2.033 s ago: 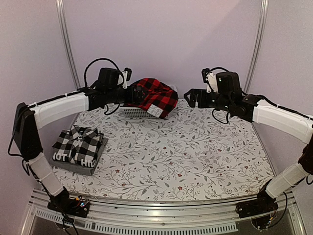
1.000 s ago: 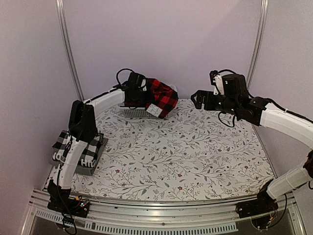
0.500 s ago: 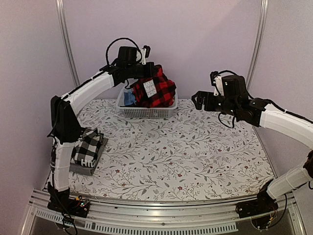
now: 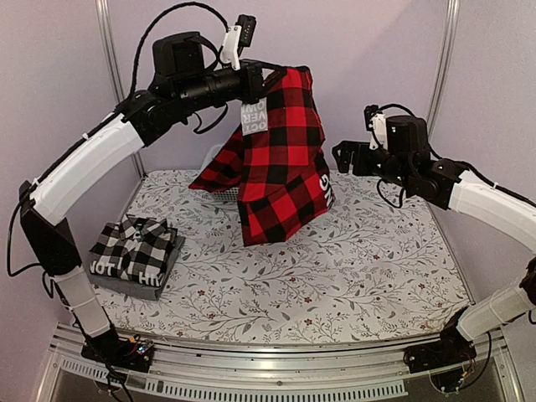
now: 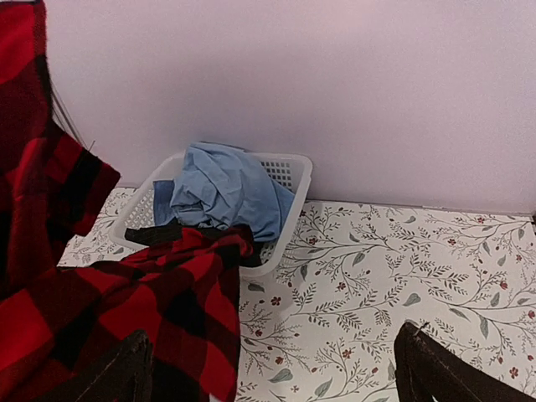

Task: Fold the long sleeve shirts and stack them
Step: Place the crumpled shirt at the center of the board.

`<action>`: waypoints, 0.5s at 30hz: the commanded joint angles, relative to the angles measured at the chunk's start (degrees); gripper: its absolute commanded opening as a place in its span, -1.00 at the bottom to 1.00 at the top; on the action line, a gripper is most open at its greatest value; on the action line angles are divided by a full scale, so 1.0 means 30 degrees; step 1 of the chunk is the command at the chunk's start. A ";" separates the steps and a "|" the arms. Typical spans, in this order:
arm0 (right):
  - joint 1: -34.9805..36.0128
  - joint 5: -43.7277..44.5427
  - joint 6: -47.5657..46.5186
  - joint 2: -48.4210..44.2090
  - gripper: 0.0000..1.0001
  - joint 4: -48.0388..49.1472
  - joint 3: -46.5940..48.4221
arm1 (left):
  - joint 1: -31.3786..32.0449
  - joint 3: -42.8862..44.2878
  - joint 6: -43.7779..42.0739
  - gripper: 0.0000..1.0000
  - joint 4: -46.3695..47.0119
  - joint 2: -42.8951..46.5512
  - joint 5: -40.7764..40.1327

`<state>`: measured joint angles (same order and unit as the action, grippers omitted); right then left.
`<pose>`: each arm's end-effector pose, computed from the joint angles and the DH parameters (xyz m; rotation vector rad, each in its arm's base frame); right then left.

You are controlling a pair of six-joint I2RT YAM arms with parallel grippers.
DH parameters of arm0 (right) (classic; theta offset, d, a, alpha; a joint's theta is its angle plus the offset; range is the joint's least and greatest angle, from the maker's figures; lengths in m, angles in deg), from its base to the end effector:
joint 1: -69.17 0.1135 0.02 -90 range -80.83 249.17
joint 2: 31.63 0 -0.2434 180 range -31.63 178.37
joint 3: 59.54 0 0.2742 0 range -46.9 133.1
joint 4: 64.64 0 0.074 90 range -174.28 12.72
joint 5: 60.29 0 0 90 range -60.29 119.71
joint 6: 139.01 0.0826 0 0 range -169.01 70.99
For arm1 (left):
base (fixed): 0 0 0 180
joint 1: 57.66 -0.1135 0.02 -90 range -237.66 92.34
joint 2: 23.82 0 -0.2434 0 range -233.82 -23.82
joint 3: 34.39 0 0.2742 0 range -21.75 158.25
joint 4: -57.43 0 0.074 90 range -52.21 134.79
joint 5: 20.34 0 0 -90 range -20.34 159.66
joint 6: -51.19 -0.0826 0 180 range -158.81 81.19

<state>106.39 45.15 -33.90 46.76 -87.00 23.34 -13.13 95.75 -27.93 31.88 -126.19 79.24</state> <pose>0.3243 0.2187 0.3262 -0.1782 1.8797 0.3748 0.3255 -0.3395 0.4850 0.5949 1.4872 -0.8896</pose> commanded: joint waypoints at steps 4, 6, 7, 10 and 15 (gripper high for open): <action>0.0018 0.0327 -0.0750 -0.0890 0.98 -0.0371 0.0666 | 0.0710 -0.2788 0.0238 -1.00 0.1172 0.2624 -0.1792; 0.0018 -0.0251 -0.0770 -0.0931 0.98 -0.0750 0.0574 | 0.0633 -0.4365 0.0958 -1.00 0.0690 0.2894 -0.2142; 0.0022 -0.0419 -0.0839 -0.0934 0.98 -0.0984 0.0493 | 0.0600 -0.5279 0.1266 -1.00 0.0613 0.3020 -0.1858; 0.0040 -0.0627 -0.0831 -0.0852 0.98 -0.1497 0.0177 | 0.0595 -0.8370 0.2126 -1.00 0.1035 0.3144 -0.0369; 0.0047 -0.1495 -0.0771 -0.0336 0.98 -0.2075 -0.0453 | 0.0632 -1.1265 0.2225 -1.00 0.0957 0.1833 0.3348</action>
<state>106.39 43.58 -35.82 45.32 -90.47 23.58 -11.05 66.92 -22.66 34.40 -117.71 79.55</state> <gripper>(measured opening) 0.989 0.009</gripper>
